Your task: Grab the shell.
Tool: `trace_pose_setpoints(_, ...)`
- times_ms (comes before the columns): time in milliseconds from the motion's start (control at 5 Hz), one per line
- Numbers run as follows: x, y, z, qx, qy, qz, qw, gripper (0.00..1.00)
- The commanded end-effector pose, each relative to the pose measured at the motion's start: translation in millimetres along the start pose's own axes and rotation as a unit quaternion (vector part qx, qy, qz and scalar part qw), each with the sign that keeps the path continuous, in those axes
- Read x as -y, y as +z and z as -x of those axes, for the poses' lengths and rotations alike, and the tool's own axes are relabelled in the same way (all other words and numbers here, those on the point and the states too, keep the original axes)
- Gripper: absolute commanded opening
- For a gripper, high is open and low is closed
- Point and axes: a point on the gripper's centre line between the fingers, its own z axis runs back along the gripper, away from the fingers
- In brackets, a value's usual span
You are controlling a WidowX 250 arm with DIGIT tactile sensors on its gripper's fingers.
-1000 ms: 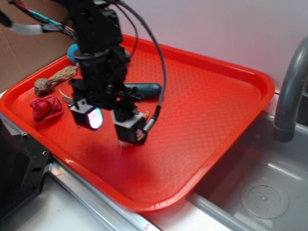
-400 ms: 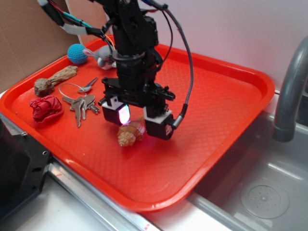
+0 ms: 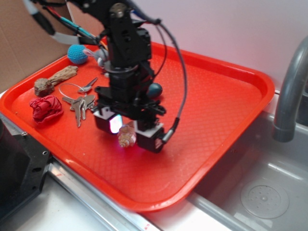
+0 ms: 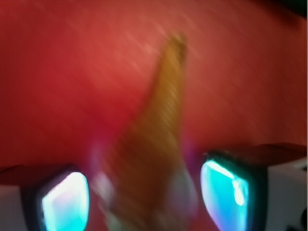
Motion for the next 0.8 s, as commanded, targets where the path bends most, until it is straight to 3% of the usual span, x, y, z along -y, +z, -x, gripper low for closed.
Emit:
trace_pose_setpoints(0,3,-2,3,0.013,-0.001,-0.005,1.000,1.00)
trace_pose_setpoints(200,3,-4,-4,0.007,-0.002,-0.005,1.000,1.00)
trace_pose_setpoints(400,1,-3,-9,0.008,-0.001,-0.012,1.000,0.00)
trace_pose_setpoints(600,-7,19,-8,0.028,-0.023,-0.005,0.999,0.00)
